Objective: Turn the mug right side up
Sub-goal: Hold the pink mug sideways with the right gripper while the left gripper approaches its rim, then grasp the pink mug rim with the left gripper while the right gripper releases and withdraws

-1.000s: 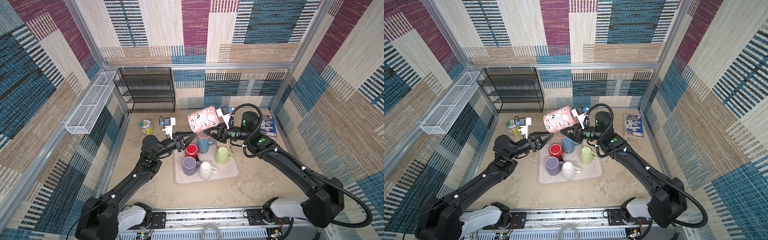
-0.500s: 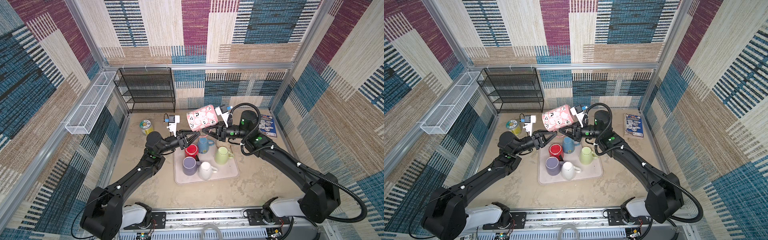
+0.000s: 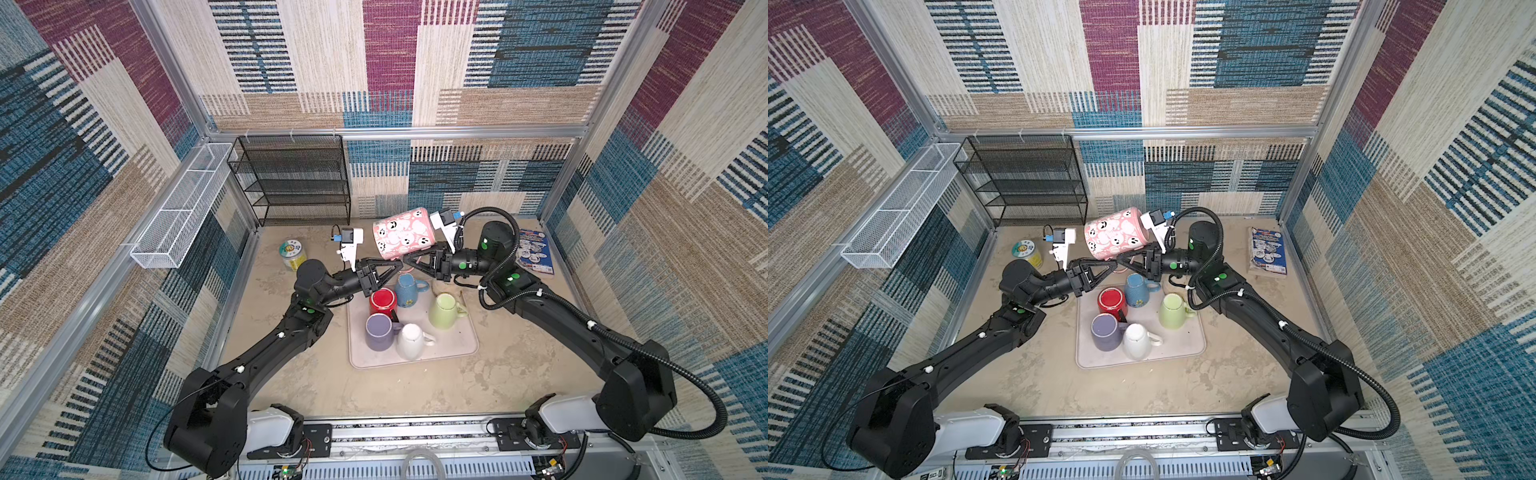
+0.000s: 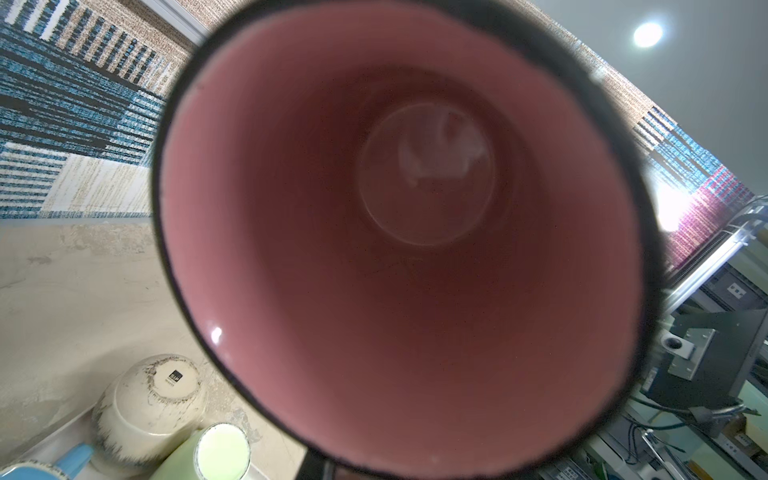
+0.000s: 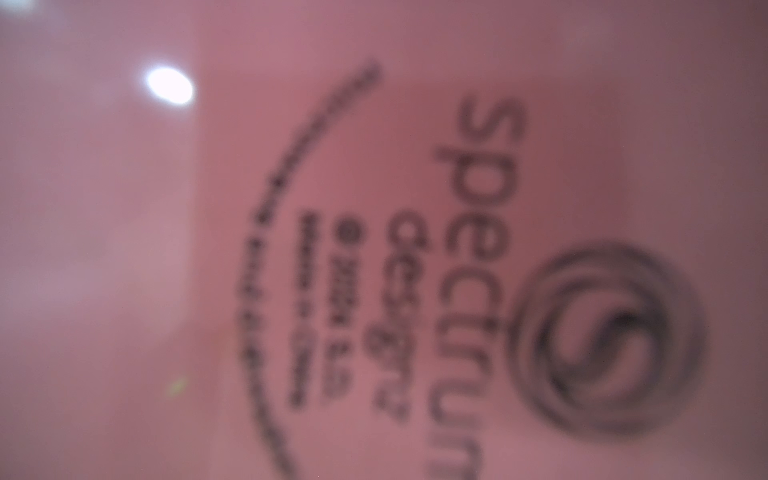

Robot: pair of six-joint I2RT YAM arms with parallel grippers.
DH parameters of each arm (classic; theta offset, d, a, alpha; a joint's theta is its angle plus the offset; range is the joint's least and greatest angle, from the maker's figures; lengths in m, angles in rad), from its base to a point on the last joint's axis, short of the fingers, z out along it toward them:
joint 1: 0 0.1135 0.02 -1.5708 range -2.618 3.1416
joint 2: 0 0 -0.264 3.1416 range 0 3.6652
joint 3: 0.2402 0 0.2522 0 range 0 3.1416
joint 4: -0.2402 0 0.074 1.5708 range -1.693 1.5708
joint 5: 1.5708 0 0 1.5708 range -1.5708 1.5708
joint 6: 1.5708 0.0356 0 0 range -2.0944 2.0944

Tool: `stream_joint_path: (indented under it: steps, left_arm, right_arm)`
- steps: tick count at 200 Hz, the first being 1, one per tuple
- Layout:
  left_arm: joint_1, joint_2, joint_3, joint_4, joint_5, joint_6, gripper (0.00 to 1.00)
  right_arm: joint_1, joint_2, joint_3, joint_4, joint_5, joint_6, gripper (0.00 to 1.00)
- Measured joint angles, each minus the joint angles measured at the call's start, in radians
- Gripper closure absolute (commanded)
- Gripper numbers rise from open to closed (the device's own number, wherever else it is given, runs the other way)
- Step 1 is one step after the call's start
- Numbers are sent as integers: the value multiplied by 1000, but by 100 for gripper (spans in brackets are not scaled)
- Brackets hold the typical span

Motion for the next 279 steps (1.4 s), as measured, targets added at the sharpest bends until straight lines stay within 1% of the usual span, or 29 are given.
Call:
stream_joint_path:
  steps: [15,21,27,107,135,150,171,203,245,279]
  left_arm:
    - [0,0,-2,-5,-3,1,100]
    - [0,0,-5,-5,-6,3,100]
    - [0,-2,-9,-4,-8,3,100]
    - [-3,-75,-183,47,-148,14,100]
    - [-3,-90,-229,51,-195,15,100]
    - [-3,-100,-250,53,-223,16,100]
    - [-2,-117,-280,51,-264,19,100]
    - [-2,-157,-298,12,-322,42,100]
    - [-2,-228,-296,-104,-408,90,100]
    - [-2,-253,-252,-232,-478,127,100]
  right_arm:
    - [0,2,-3,2,0,0,100]
    - [0,4,-4,2,0,0,94]
    - [0,5,-5,1,0,-1,90]
    - [5,52,-49,0,-48,-45,60]
    - [5,73,-67,11,-52,-48,59]
    - [5,85,-72,23,-52,-49,53]
    - [5,99,-79,35,-52,-56,49]
    - [6,125,-83,55,-52,-63,48]
    - [6,143,-83,62,-51,-68,48]
    - [6,149,-82,61,-39,-75,48]
